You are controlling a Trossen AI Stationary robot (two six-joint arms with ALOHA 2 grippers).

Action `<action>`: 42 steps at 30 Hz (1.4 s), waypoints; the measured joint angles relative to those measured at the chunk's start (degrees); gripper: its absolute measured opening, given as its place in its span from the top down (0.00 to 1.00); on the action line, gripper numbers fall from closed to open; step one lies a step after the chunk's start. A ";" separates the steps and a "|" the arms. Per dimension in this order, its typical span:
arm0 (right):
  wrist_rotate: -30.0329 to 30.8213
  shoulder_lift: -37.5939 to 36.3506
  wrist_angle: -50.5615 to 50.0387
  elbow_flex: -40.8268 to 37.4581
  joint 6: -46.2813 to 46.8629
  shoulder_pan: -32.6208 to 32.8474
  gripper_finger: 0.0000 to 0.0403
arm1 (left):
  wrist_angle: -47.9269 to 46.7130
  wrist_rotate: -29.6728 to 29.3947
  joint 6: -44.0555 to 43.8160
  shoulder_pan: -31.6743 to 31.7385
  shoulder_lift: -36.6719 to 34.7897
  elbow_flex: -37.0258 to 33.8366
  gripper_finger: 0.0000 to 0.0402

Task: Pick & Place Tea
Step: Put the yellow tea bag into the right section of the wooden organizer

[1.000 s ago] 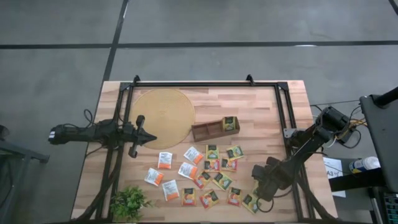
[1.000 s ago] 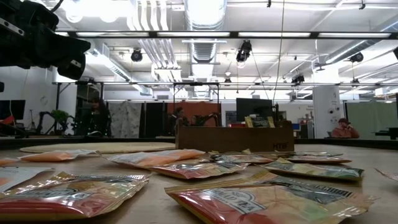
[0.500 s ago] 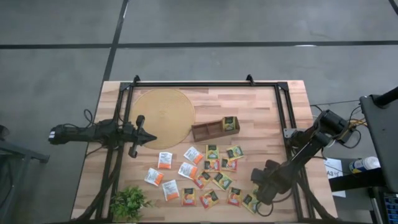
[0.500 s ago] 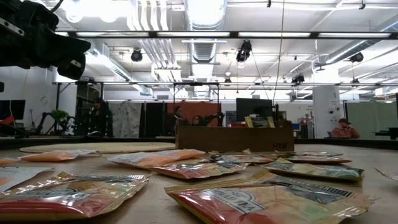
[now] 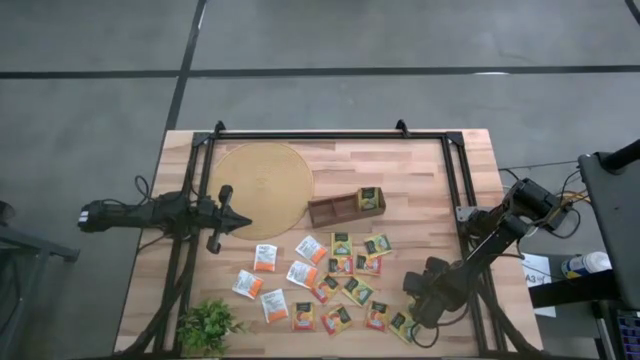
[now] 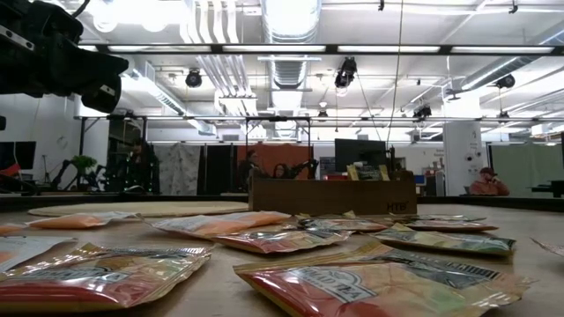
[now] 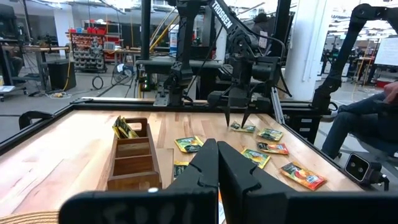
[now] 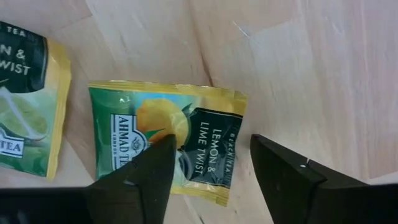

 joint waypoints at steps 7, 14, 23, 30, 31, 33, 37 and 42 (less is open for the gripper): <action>0.01 0.02 0.34 -0.04 -0.11 0.00 0.75 | -0.02 -0.02 0.00 0.00 0.00 0.00 1.00; 0.89 -0.50 -0.90 -0.12 -0.27 -0.02 0.97 | -0.04 -0.02 0.00 0.06 0.00 0.00 1.00; 10.17 -4.31 -15.73 2.99 -3.57 -2.69 0.98 | -0.02 -0.02 0.00 0.04 0.00 0.00 1.00; 25.27 -4.61 -22.74 9.80 -18.60 -9.02 0.98 | 0.00 -0.02 0.00 0.04 0.00 0.00 1.00; 27.83 -4.61 -22.73 10.42 -20.68 -10.11 0.98 | 0.00 0.00 0.00 0.04 0.00 0.00 1.00; 32.50 -4.61 -22.69 11.33 -25.68 -12.76 0.98 | 0.00 -0.01 0.00 0.04 0.00 0.00 1.00; 40.78 -4.61 -22.48 11.91 -36.45 -18.90 0.98 | 0.00 0.00 0.00 0.02 0.00 0.00 1.00; 45.86 -4.63 -17.64 10.61 -48.29 -26.02 0.98 | 0.00 0.00 0.00 -0.02 0.00 0.00 1.00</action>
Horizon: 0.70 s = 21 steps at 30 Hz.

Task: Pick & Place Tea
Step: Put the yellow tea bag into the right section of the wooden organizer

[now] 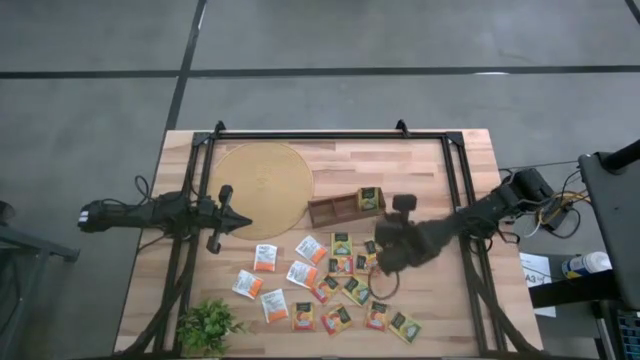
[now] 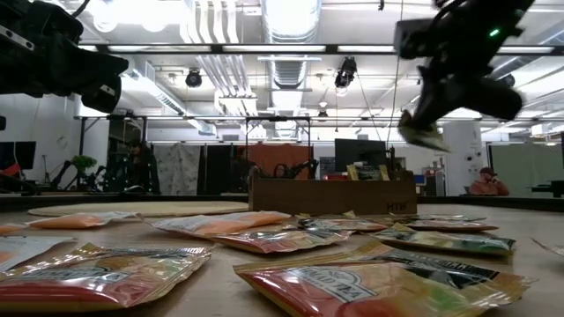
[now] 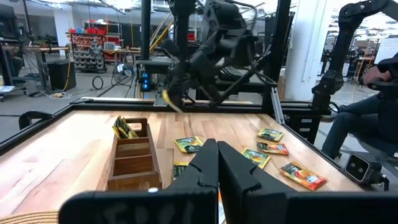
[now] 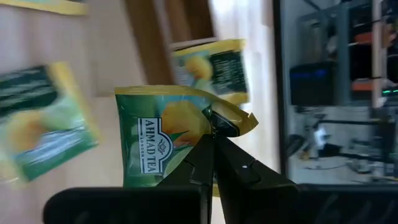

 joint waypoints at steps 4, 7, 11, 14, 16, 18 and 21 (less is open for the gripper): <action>1.62 0.00 7.37 -1.32 -9.81 -3.75 0.98 | 0.00 -0.01 0.00 0.00 0.00 0.00 1.00; 4.42 0.00 11.96 -2.24 -16.00 -5.72 0.98 | 0.02 0.00 0.00 0.01 0.00 0.00 1.00; 7.52 -0.02 16.18 -3.47 -22.11 -8.81 0.98 | 0.02 0.00 0.00 0.02 0.00 0.00 1.00; 10.51 -0.02 19.89 -4.45 -26.13 -10.60 0.98 | 0.02 0.00 0.00 0.02 0.00 0.00 1.00; 11.29 0.28 22.92 -5.20 -28.73 -11.43 0.98 | 0.02 0.00 0.00 0.02 0.00 0.00 1.00; 11.52 0.50 25.82 -6.07 -31.02 -11.94 0.98 | 0.02 0.00 0.00 0.02 0.00 0.00 1.00; 11.65 1.36 28.47 -7.09 -32.87 -11.96 0.98 | 0.02 0.00 0.00 0.02 0.00 0.00 1.00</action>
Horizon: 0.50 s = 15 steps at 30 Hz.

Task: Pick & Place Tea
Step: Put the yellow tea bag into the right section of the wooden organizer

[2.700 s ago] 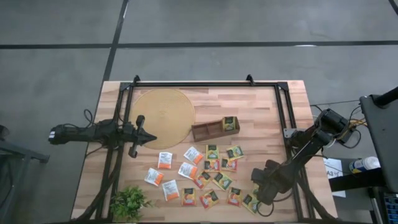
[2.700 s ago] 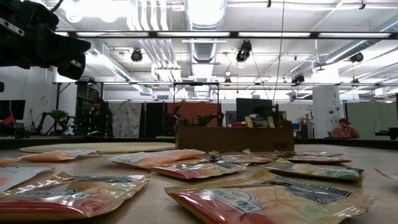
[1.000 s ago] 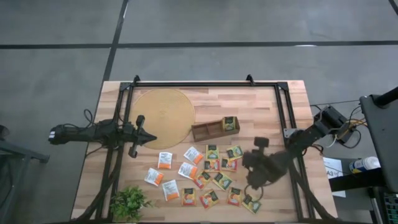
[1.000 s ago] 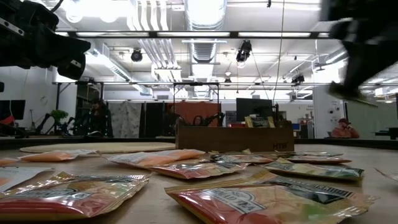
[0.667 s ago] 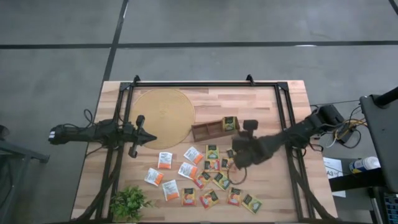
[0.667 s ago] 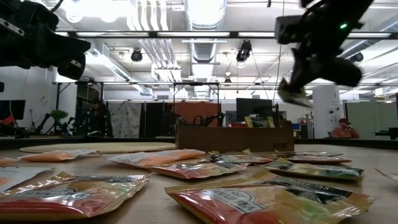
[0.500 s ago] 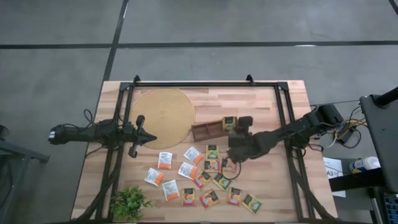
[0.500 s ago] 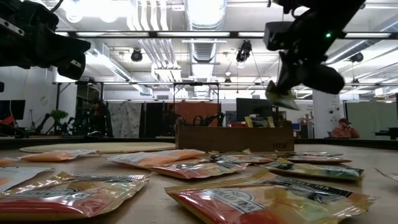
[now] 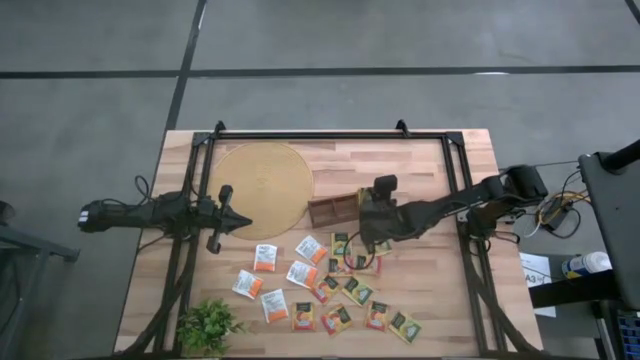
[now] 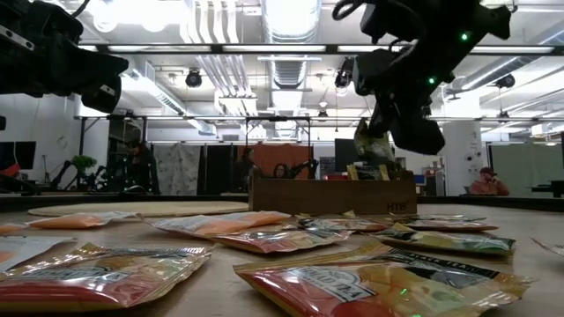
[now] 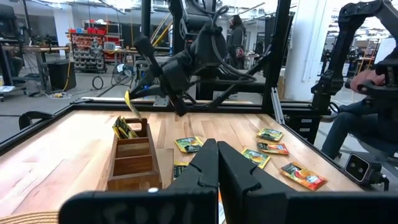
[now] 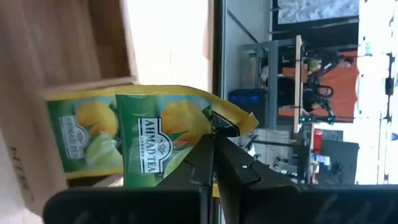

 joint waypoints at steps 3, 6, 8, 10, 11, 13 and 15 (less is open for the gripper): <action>0.00 0.73 -0.37 -0.72 0.83 0.09 0.98 | 0.00 0.00 0.00 0.00 0.00 0.00 1.00; 0.09 1.19 0.12 -1.23 1.02 0.00 0.98 | 0.00 0.00 0.00 0.00 0.00 0.00 1.00; 0.13 1.63 2.09 -1.56 1.09 0.02 0.98 | 0.00 0.00 0.00 0.00 0.00 0.00 1.00; 0.11 1.82 2.84 -1.97 1.17 0.04 0.98 | 0.00 0.00 0.00 0.00 0.00 0.00 1.00; 0.13 1.98 3.35 -2.04 1.19 0.04 0.98 | 0.00 0.00 0.00 0.00 0.00 0.00 1.00; 0.13 2.07 4.53 -2.56 1.19 0.03 0.98 | -0.02 -0.01 0.00 0.00 0.01 0.00 1.00; 0.10 2.07 5.41 -3.17 1.18 0.00 0.98 | 0.00 0.00 0.00 0.00 0.02 0.00 1.00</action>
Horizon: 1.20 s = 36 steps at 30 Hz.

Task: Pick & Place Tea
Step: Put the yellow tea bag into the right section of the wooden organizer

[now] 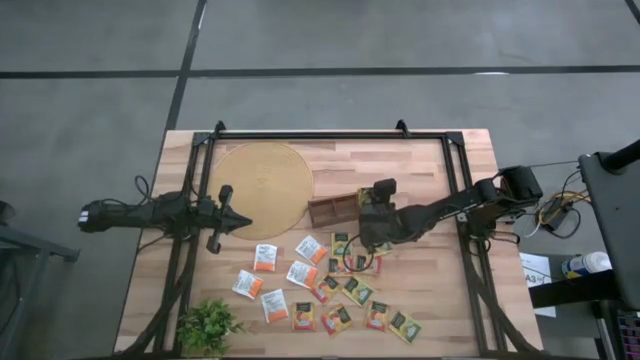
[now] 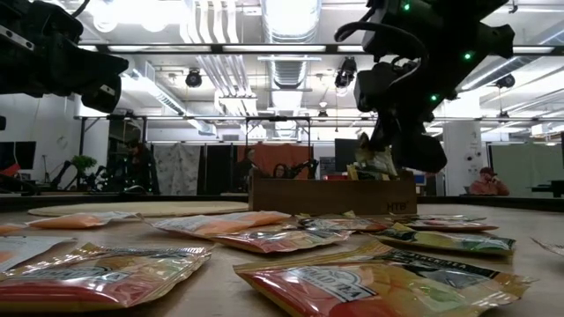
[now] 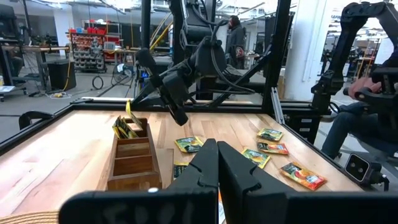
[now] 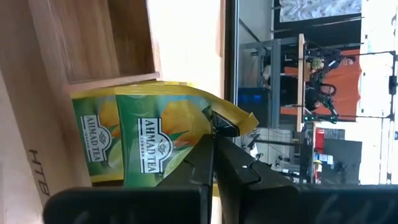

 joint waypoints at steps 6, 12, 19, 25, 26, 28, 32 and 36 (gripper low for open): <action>-0.06 0.00 0.91 -1.41 -0.20 -0.56 0.98 | -0.02 0.00 0.00 0.00 0.00 0.00 1.00; -0.18 0.00 3.72 -1.66 -1.79 -0.83 0.98 | -0.02 -0.02 0.00 0.00 0.00 0.00 1.00; -1.91 0.00 4.32 -2.08 -2.14 -1.09 0.98 | -0.04 -0.02 0.00 0.04 0.00 0.00 1.00; -2.06 0.00 4.21 -2.73 -4.07 -1.66 0.96 | -0.06 -0.02 0.00 0.04 0.00 0.00 1.00; -2.06 0.00 4.18 -2.75 -4.11 -1.89 0.95 | -0.07 -0.02 0.00 0.04 0.00 0.00 1.00; -2.05 0.00 4.22 -2.75 -4.09 -2.19 0.93 | -0.07 -0.02 0.00 0.04 0.00 0.00 1.00; -2.05 0.00 4.31 -2.75 -3.99 -2.21 0.87 | -0.07 -0.02 0.00 0.04 0.00 0.00 1.00; -2.05 0.00 4.41 -2.85 -3.65 -2.21 0.81 | -0.07 -0.02 0.00 0.04 0.00 0.00 1.00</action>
